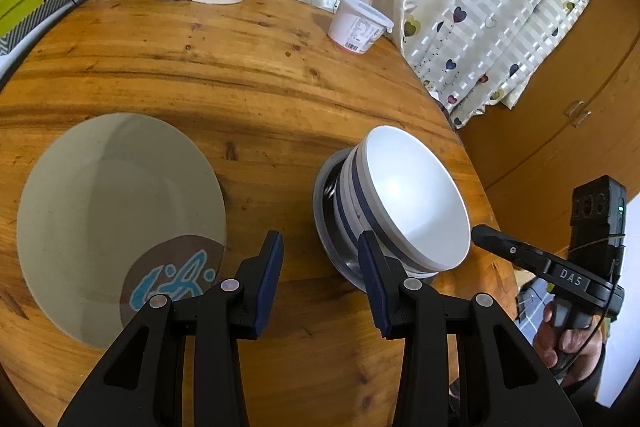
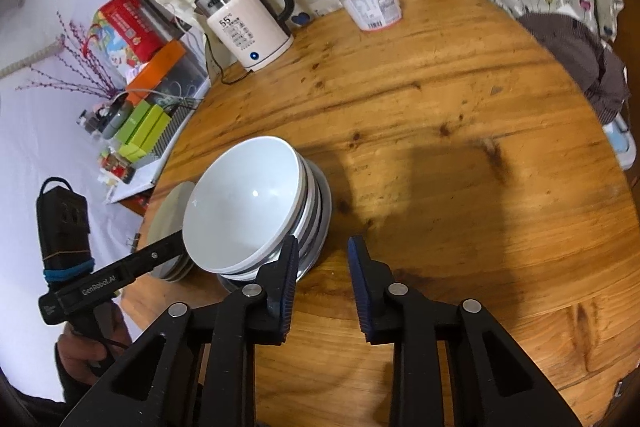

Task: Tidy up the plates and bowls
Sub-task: 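Lift the bowl stack with both tools toward the beige plate stack, then carry the bowl stack over the beige plate stack with both tools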

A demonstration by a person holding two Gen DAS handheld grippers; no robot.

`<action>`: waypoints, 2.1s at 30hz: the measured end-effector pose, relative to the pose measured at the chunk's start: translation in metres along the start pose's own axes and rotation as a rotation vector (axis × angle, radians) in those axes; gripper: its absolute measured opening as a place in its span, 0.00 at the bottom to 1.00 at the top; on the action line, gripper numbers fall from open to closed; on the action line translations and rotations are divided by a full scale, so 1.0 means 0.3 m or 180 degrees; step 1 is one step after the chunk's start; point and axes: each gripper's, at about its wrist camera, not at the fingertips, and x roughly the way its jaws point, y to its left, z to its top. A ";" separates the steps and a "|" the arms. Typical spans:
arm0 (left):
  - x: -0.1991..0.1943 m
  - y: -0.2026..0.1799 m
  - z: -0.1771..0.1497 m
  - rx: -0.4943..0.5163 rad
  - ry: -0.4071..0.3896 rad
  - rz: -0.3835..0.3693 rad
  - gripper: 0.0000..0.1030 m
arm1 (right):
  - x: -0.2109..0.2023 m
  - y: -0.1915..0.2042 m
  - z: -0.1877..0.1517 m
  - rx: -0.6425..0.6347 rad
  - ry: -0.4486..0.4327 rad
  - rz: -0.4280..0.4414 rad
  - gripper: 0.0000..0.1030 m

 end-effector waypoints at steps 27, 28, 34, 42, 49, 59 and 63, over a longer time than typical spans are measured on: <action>0.074 0.042 0.011 -0.0063 0.0202 -0.0097 0.36 | 0.109 -0.056 0.009 0.0282 0.0245 0.0354 0.14; 0.075 0.042 0.011 -0.0058 0.0201 -0.0105 0.34 | 0.110 -0.058 0.010 0.0291 0.0245 0.0366 0.13; 0.071 0.027 0.015 0.0028 0.0193 -0.0244 0.17 | 0.112 -0.072 0.009 0.0332 0.0249 0.0518 0.08; 0.084 0.068 0.019 -0.0191 0.0264 -0.0514 0.16 | 0.119 -0.097 0.013 0.0483 0.0252 0.0684 0.08; 0.100 0.089 0.024 -0.0314 0.0342 -0.0747 0.14 | 0.117 -0.097 0.016 0.0487 0.0233 0.0680 0.08; 0.103 0.092 0.025 -0.0346 0.0326 -0.0821 0.09 | 0.114 -0.100 0.018 0.0474 0.0214 0.0651 0.08; 0.107 0.086 0.027 -0.0346 0.0308 -0.0781 0.09 | 0.112 -0.096 0.020 0.0456 0.0212 0.0648 0.08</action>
